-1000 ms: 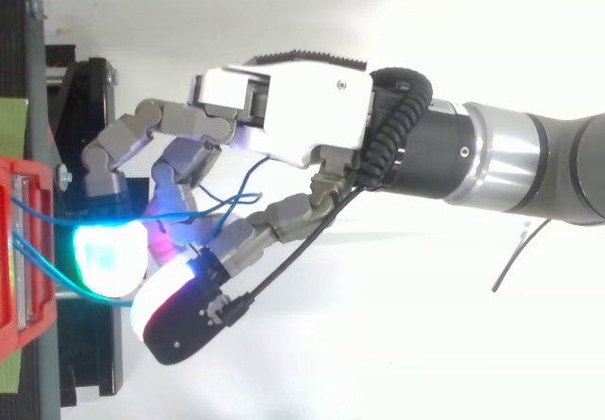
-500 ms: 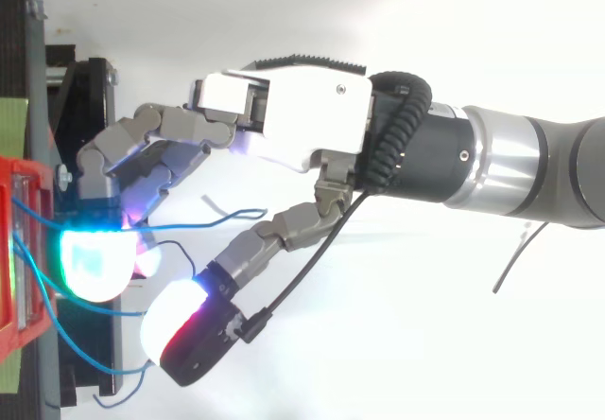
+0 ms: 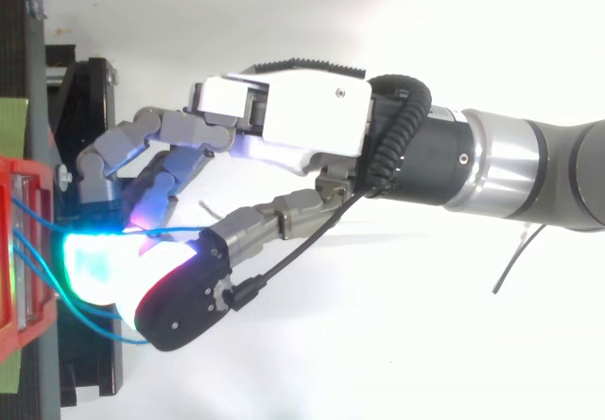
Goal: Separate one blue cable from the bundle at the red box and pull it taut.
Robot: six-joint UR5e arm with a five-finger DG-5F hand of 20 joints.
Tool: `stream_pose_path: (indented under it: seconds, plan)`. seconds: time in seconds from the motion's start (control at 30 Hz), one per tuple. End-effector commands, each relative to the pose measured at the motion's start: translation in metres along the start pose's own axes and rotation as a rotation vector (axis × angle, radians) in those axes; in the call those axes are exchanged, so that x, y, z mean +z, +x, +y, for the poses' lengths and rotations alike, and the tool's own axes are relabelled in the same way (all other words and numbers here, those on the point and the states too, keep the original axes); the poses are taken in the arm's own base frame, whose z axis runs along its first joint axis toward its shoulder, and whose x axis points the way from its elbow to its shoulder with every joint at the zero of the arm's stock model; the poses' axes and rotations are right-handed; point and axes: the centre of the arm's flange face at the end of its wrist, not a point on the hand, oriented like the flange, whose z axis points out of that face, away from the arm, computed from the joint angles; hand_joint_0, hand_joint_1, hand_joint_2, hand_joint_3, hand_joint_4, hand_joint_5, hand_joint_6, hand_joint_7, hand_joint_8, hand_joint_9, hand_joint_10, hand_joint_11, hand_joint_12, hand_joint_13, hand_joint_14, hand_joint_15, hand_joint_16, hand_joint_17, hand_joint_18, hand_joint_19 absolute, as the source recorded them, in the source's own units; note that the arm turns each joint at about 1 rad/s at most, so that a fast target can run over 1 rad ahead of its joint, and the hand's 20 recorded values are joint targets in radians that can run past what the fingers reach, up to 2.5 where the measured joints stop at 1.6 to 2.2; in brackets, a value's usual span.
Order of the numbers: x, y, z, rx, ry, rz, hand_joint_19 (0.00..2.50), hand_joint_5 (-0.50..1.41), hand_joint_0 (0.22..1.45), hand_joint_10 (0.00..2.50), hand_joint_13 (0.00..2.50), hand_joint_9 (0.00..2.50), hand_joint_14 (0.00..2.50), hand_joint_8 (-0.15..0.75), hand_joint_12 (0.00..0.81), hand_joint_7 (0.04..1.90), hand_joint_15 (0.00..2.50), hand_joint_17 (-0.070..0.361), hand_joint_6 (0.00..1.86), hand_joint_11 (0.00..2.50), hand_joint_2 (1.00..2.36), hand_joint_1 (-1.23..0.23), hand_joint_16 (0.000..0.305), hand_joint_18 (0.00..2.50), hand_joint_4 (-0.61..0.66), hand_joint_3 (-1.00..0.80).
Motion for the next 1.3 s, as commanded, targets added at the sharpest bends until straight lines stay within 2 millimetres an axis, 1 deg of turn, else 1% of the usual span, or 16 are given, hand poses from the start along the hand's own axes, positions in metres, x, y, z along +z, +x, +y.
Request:
stream_pose_path:
  seconds: [0.0,0.23,0.3,0.33,0.37,0.47,0.5,0.53,0.57,0.6,0.63,0.67,0.73,1.0,1.13,1.27]
  plan:
    - [0.000,0.001,0.000,0.000,0.001,0.002,0.52,-0.16,0.50,0.51,0.95,0.90,0.02,0.359,0.427,0.97,1.00,0.114,0.84,1.36,1.00,-0.58,0.051,0.76,0.12,-0.50]
    - [-0.001,0.000,-0.001,-0.003,0.011,-0.003,0.76,-0.17,0.51,0.88,1.09,0.76,0.00,0.373,0.407,0.94,1.44,0.119,0.85,1.29,1.00,-0.62,0.053,0.88,0.14,-0.50]
    - [-0.001,0.001,-0.001,-0.004,0.013,-0.001,0.84,-0.17,0.52,1.06,1.06,0.72,0.27,0.373,0.399,0.94,1.42,0.119,0.85,1.27,1.00,-0.63,0.053,0.93,0.15,-0.50]
    - [-0.002,0.002,-0.003,-0.005,0.021,0.002,0.92,-0.17,0.52,1.19,1.02,0.69,0.55,0.375,0.397,0.93,1.36,0.117,0.85,1.25,1.00,-0.63,0.052,0.96,0.15,-0.50]
    - [-0.003,0.001,-0.002,-0.008,0.028,0.003,0.93,-0.17,0.52,1.23,1.01,0.69,0.56,0.374,0.394,0.93,1.35,0.117,0.85,1.24,1.00,-0.63,0.052,0.96,0.15,-0.50]
    - [-0.006,0.001,-0.005,-0.015,0.053,0.008,1.18,-0.17,0.52,1.80,0.89,0.61,1.39,0.379,0.397,0.92,1.18,0.114,0.85,1.16,1.00,-0.64,0.051,1.07,0.15,-0.50]
    - [-0.007,-0.001,-0.007,-0.019,0.070,0.008,1.19,-0.17,0.52,1.87,0.88,0.60,1.42,0.376,0.394,0.92,1.18,0.114,0.85,1.15,1.00,-0.64,0.051,1.07,0.15,-0.50]
    - [-0.008,-0.003,-0.008,-0.022,0.080,0.008,1.22,-0.17,0.52,1.98,0.85,0.58,1.65,0.378,0.406,0.92,1.15,0.111,0.85,1.16,1.00,-0.64,0.049,1.11,0.15,-0.50]
    - [-0.009,-0.004,-0.009,-0.023,0.088,0.007,1.25,-0.17,0.52,2.23,0.80,0.55,1.90,0.380,0.412,0.93,1.12,0.109,0.85,1.14,1.00,-0.64,0.049,1.13,0.15,-0.50]
    - [-0.010,-0.005,-0.009,-0.026,0.094,0.007,1.30,-0.17,0.53,2.27,0.78,0.54,2.01,0.375,0.409,0.93,1.12,0.108,0.85,1.17,1.00,-0.64,0.048,1.15,0.15,-0.50]
    - [-0.010,-0.006,-0.010,-0.028,0.099,0.006,1.37,-0.18,0.53,2.45,0.75,0.51,2.19,0.381,0.413,0.92,1.11,0.106,0.85,1.18,1.00,-0.65,0.047,1.17,0.15,-0.50]
    - [-0.012,-0.008,-0.011,-0.032,0.112,0.007,1.38,-0.18,0.53,2.46,0.75,0.51,2.21,0.378,0.417,0.92,1.12,0.105,0.85,1.20,1.00,-0.65,0.047,1.18,0.15,-0.50]
    - [-0.014,-0.010,-0.013,-0.039,0.129,0.009,1.50,-0.18,0.53,2.50,0.69,0.45,2.46,0.383,0.422,0.92,1.14,0.106,0.86,1.30,1.00,-0.65,0.047,1.22,0.16,-0.50]
    - [-0.016,-0.012,-0.015,-0.049,0.147,0.011,1.72,-0.18,0.53,2.50,0.63,0.32,2.50,0.386,0.430,0.90,1.23,0.106,0.86,1.44,1.00,-0.64,0.047,1.34,0.16,-0.50]
    - [-0.016,-0.014,-0.014,-0.049,0.147,0.005,1.70,-0.19,0.53,2.50,0.65,0.27,2.50,0.387,0.436,0.89,1.28,0.103,0.86,1.48,1.00,-0.63,0.046,1.35,0.16,-0.50]
    - [-0.014,-0.020,-0.003,-0.049,0.137,0.003,1.69,-0.19,0.53,2.50,0.64,0.26,2.50,0.386,0.430,0.89,1.30,0.103,0.86,1.52,1.00,-0.63,0.046,1.35,0.16,-0.50]
